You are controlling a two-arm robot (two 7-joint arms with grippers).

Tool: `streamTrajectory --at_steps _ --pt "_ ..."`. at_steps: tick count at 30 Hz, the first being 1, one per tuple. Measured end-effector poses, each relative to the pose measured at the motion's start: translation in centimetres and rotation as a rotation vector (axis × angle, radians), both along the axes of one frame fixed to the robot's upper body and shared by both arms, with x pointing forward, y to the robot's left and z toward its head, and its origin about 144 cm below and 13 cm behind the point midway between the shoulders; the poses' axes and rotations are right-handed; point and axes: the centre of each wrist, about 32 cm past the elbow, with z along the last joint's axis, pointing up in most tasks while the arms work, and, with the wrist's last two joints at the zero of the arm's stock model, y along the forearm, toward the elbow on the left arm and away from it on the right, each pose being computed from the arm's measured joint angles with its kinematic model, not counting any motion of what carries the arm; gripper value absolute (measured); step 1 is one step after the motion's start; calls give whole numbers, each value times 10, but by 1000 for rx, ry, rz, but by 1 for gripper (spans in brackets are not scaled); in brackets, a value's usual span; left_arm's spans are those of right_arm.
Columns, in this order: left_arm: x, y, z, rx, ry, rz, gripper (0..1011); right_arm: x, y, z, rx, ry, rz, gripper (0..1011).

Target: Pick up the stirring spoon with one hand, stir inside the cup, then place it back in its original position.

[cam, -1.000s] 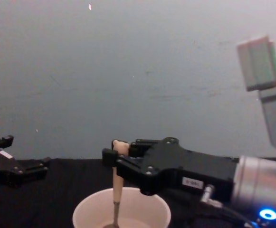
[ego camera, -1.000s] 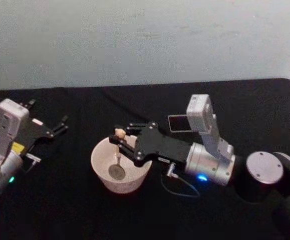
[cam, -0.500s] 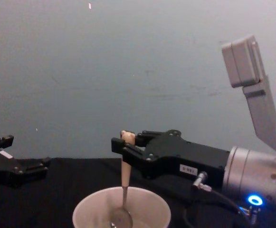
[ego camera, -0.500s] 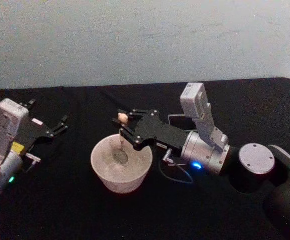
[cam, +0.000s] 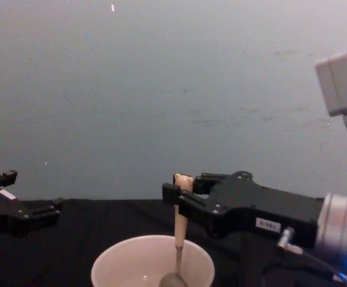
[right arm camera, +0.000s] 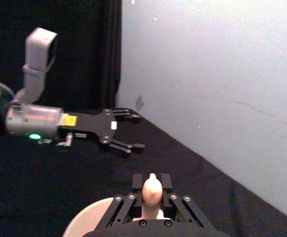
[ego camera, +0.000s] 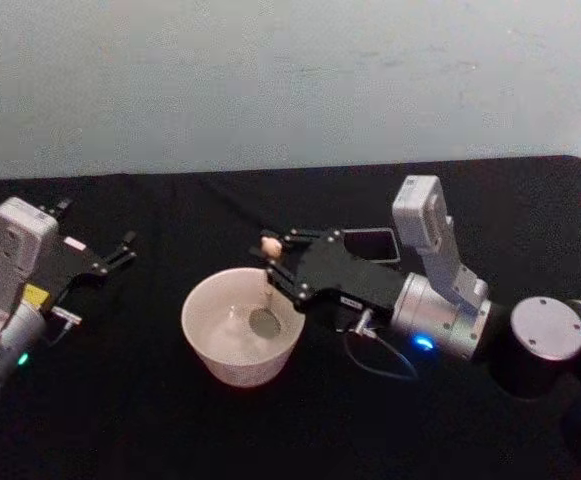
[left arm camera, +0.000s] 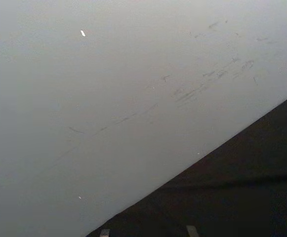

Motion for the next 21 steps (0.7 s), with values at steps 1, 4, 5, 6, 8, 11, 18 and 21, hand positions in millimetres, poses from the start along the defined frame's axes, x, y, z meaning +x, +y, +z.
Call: streamTrajectory --at_steps 1,4,5,6,8,11,18,21 --pt "0 0 0 0 0 0 1001 -2 -1 0 0 2 5 214" --pt "0 0 0 0 0 0 1001 -8 -2 1 4 6 29 214" --pt "0 0 0 0 0 0 1001 -9 -2 1 5 8 36 214" --pt "0 0 0 0 0 0 1001 -12 0 1 6 11 49 214" --pt "0 0 0 0 0 0 1001 -14 2 1 8 13 62 214" --pt "0 0 0 0 0 0 1001 -16 7 0 10 16 78 214" --pt "0 0 0 0 0 0 1001 -10 24 -3 10 8 82 214" --pt "0 0 0 0 0 0 1001 -2 31 -4 11 -2 61 213"
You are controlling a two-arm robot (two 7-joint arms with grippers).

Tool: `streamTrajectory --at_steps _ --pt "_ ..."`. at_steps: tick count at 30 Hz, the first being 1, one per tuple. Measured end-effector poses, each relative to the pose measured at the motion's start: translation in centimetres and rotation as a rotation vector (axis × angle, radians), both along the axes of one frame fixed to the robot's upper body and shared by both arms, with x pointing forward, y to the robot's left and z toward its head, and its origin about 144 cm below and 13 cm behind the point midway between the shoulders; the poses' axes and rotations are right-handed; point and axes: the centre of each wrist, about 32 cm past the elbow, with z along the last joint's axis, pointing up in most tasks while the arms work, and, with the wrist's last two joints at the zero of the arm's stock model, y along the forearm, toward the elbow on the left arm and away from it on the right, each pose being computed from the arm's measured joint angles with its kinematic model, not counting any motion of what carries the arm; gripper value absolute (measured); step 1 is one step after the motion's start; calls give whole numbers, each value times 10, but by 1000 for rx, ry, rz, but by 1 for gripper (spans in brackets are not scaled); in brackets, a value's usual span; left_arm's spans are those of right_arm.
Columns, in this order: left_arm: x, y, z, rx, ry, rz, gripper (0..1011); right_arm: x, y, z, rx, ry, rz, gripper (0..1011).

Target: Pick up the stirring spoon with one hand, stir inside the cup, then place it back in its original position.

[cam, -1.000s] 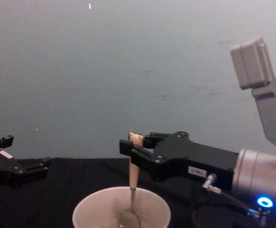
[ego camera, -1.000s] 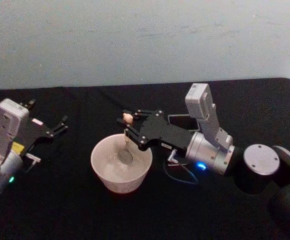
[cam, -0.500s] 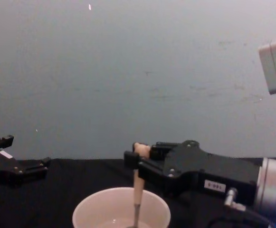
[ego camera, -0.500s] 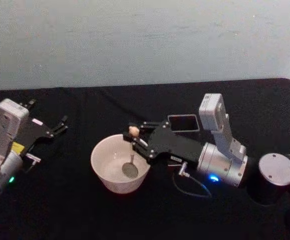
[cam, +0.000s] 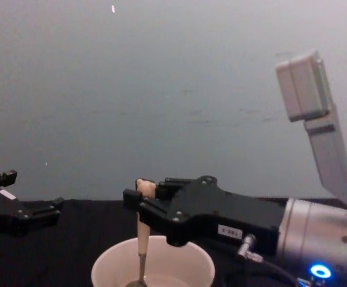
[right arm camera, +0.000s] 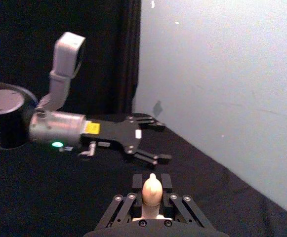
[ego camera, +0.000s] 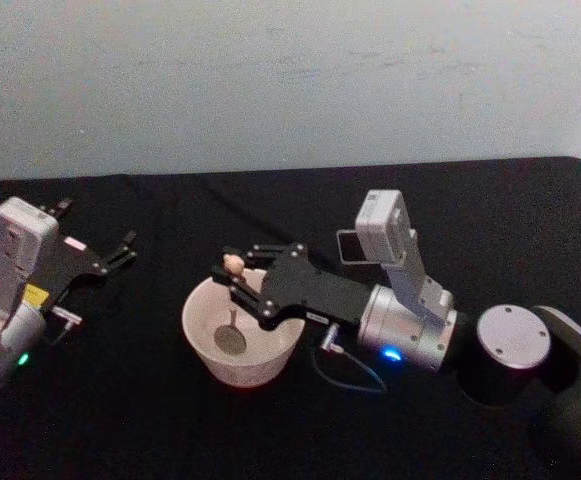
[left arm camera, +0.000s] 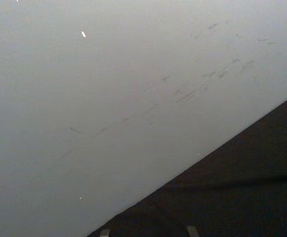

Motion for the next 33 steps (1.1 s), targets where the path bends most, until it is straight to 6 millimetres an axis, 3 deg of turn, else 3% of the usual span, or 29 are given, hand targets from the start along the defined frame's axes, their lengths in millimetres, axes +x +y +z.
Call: streamTrajectory --at_steps 12,22,33 --pt "0 0 0 0 0 0 1001 17 -1 1 6 -12 -70 214" --pt "0 0 0 0 0 0 1001 18 -4 1 4 -13 -82 213" --pt "0 0 0 0 0 0 1001 11 -24 1 -7 -8 -94 213"
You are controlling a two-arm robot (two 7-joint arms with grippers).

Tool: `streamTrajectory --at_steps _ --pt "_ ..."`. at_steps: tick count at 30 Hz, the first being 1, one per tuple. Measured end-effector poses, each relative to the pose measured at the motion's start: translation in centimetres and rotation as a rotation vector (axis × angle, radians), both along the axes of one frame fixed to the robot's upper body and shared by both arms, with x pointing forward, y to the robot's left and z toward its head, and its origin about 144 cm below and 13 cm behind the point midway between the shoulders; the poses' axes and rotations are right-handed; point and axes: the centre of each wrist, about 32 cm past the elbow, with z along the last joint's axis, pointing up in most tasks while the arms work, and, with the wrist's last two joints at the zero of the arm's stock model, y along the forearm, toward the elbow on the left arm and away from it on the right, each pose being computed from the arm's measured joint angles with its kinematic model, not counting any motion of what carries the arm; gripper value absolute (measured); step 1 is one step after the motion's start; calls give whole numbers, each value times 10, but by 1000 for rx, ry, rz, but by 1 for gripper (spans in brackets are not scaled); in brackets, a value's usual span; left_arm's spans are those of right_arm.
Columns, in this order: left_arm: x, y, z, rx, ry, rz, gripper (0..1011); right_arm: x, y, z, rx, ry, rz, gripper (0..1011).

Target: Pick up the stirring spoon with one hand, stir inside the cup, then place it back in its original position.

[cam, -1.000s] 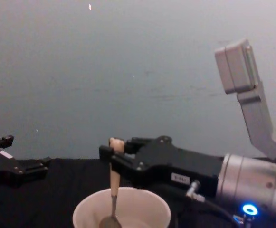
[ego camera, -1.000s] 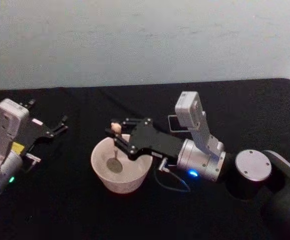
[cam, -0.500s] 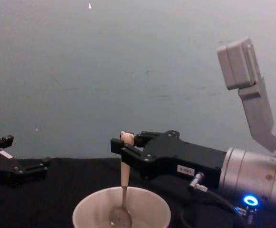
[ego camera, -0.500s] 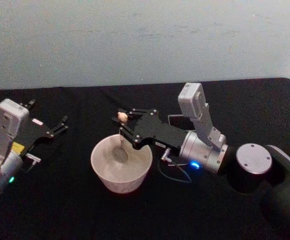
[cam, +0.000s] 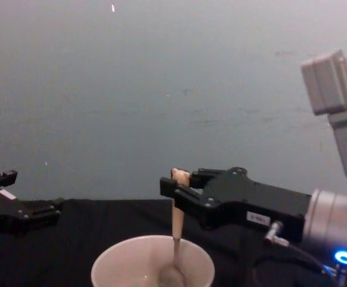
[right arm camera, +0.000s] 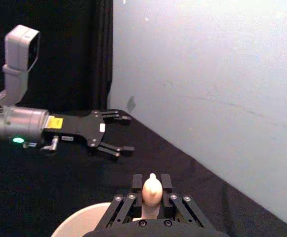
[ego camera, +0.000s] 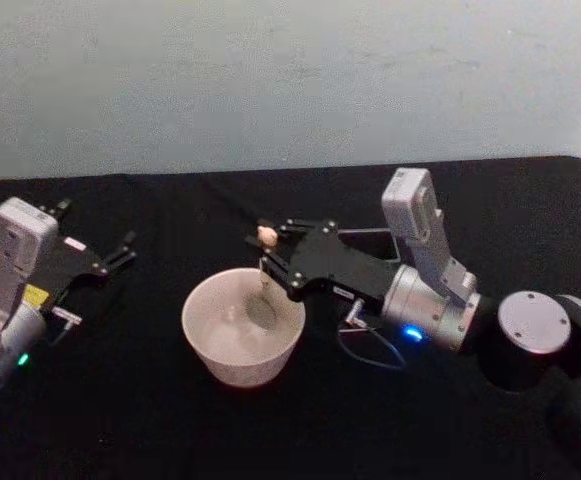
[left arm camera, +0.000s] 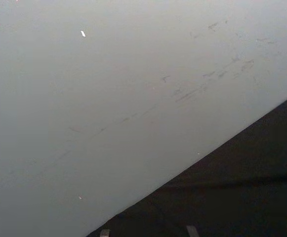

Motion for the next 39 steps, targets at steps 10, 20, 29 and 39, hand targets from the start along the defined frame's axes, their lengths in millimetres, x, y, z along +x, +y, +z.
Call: streamTrajectory --at_steps 10,20,29,39 --pt "0 0 0 0 0 0 1001 -18 -5 0 -4 20 67 214" --pt "0 0 0 0 0 0 1001 -22 16 0 17 28 115 213" --pt "0 0 0 0 0 0 1001 -2 30 1 25 6 47 213" --pt "0 0 0 0 0 0 1001 8 24 0 12 -3 -2 213"
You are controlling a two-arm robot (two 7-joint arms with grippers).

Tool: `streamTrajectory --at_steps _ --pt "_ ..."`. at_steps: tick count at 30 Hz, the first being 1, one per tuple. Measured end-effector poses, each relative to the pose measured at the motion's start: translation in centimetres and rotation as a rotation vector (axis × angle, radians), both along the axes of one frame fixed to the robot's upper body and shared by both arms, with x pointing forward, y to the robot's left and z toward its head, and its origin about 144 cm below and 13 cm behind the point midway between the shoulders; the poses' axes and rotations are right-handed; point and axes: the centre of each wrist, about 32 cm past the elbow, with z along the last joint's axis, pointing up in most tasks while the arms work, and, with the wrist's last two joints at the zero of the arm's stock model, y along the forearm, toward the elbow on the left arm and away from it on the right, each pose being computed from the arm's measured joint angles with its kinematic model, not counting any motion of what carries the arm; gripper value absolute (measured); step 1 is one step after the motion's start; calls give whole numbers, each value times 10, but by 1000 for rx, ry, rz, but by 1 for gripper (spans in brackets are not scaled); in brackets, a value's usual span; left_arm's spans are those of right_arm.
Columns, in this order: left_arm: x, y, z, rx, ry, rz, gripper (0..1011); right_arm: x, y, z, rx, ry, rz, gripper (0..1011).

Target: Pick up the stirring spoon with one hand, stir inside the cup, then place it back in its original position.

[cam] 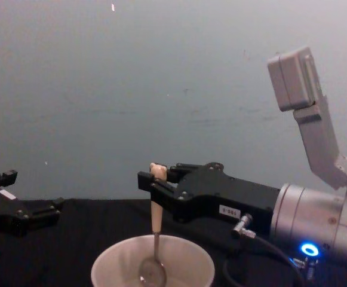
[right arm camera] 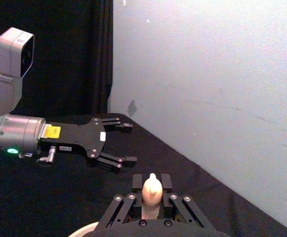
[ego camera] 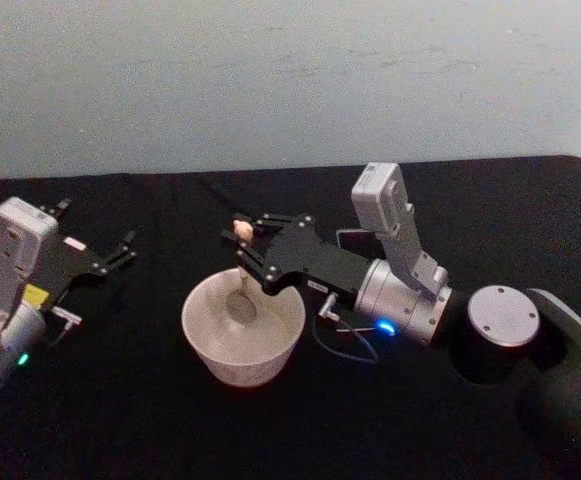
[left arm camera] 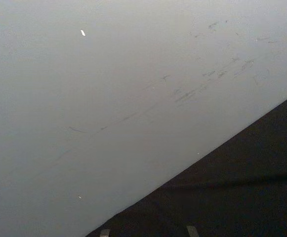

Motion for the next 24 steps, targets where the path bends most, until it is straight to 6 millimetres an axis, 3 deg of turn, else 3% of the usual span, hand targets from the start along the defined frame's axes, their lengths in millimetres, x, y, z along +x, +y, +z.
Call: streamTrajectory --at_steps 24 --pt "0 0 0 0 0 0 1001 -3 -2 1 8 3 4 214"
